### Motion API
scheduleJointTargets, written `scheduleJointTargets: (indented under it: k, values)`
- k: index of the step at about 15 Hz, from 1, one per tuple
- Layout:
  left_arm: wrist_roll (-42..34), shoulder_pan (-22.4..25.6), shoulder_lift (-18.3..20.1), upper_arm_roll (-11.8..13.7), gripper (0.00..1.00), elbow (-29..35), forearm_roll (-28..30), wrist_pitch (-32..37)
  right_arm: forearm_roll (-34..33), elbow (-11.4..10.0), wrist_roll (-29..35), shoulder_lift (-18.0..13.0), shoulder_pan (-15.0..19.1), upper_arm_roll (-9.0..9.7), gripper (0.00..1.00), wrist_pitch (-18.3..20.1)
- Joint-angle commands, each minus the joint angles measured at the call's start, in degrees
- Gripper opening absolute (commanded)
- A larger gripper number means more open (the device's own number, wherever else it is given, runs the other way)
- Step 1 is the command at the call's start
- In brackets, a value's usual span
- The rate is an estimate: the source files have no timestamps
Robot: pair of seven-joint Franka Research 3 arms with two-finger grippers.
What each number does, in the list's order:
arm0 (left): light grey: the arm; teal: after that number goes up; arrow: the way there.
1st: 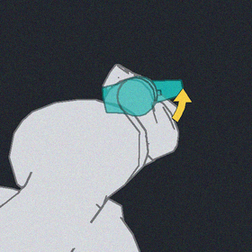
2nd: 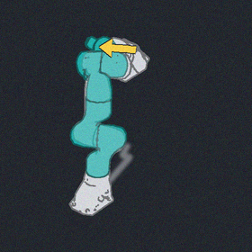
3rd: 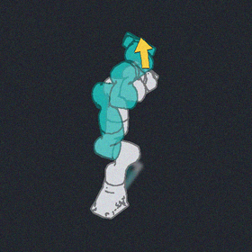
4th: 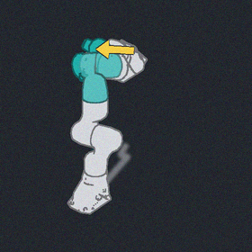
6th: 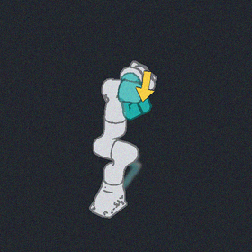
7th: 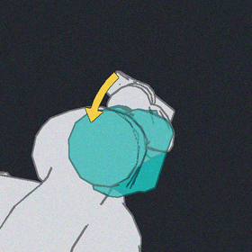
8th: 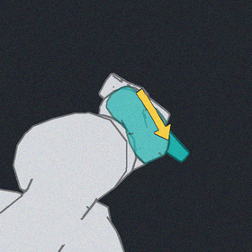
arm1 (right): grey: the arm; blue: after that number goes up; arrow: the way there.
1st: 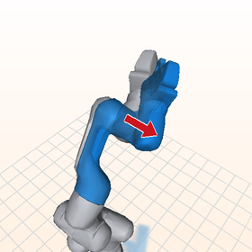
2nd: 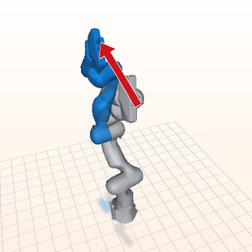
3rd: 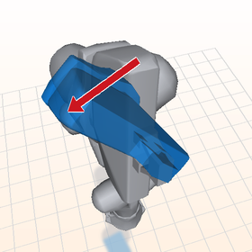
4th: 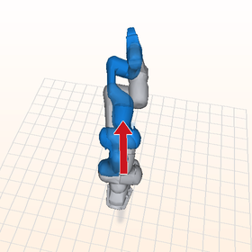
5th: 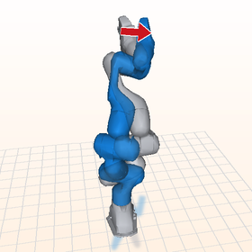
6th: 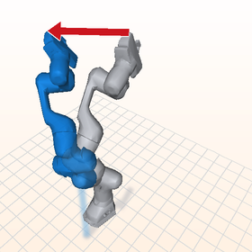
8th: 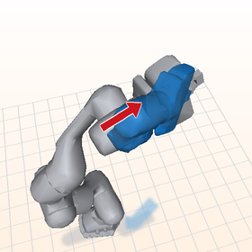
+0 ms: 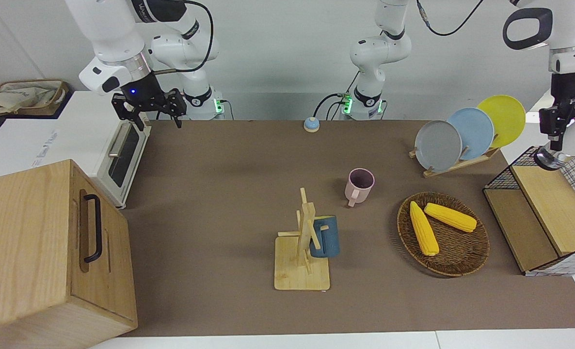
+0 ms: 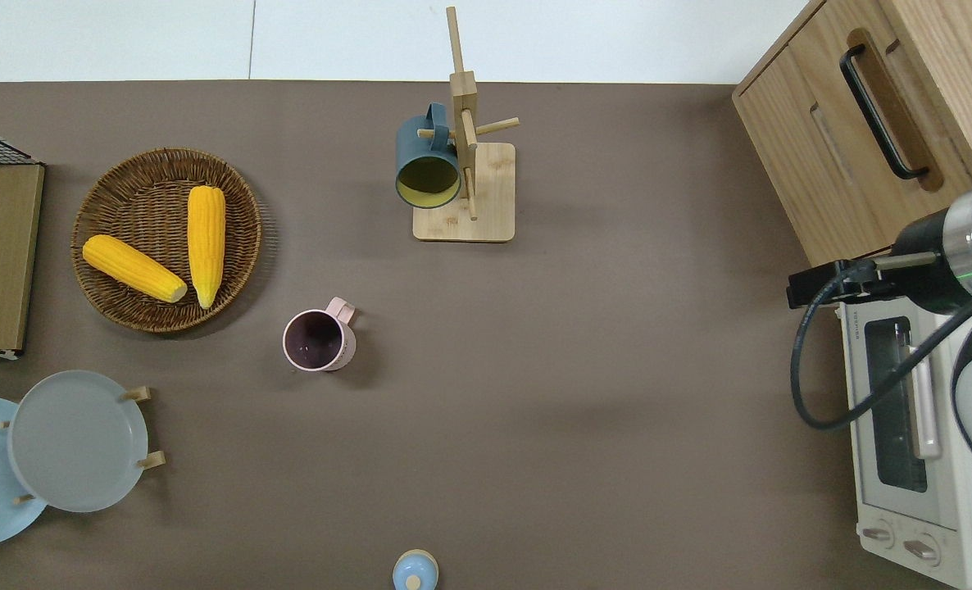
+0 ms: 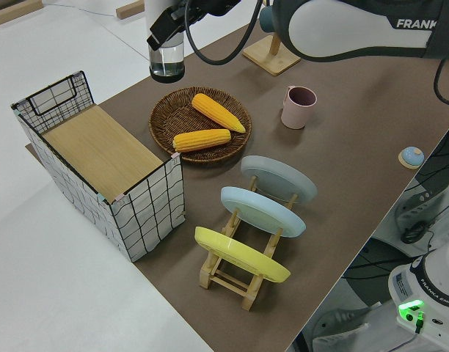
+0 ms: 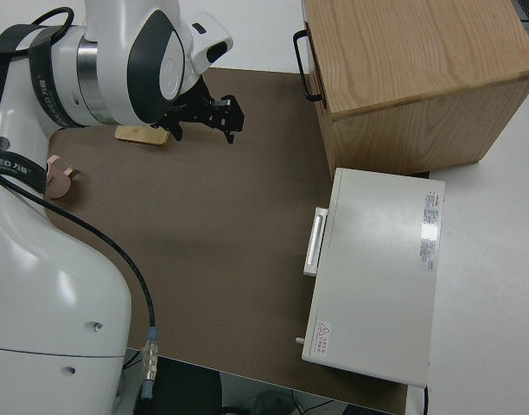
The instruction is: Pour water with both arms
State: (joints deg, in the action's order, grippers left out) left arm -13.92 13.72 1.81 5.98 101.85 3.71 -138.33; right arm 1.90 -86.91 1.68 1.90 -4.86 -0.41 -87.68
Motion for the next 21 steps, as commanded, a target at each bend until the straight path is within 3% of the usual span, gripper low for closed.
scheduleJointTargets:
  k: [1,8,13,21]
  values:
    - [-12.8,4.9,-4.6,-0.3,0.00,-6.0,9.2,1.0,0.4,0.1,-0.2,-0.4,0.4,0.32,0.985,0.6]
    - [-34.2,13.1,-10.5,-0.4,0.00,-7.3,27.6,0.3,0.4,0.1,-0.1,-0.4,0.4,0.32,0.985,0.6]
    - [-43.4,14.2,-14.7,-0.5,0.00,-7.2,36.2,-2.4,0.4,0.1,-0.1,-0.4,0.4,0.32,0.985,0.6]
    - [-47.4,14.5,-18.9,-1.2,0.00,-8.6,37.9,-4.0,0.4,0.1,-0.1,-0.4,0.4,0.32,0.985,0.6]
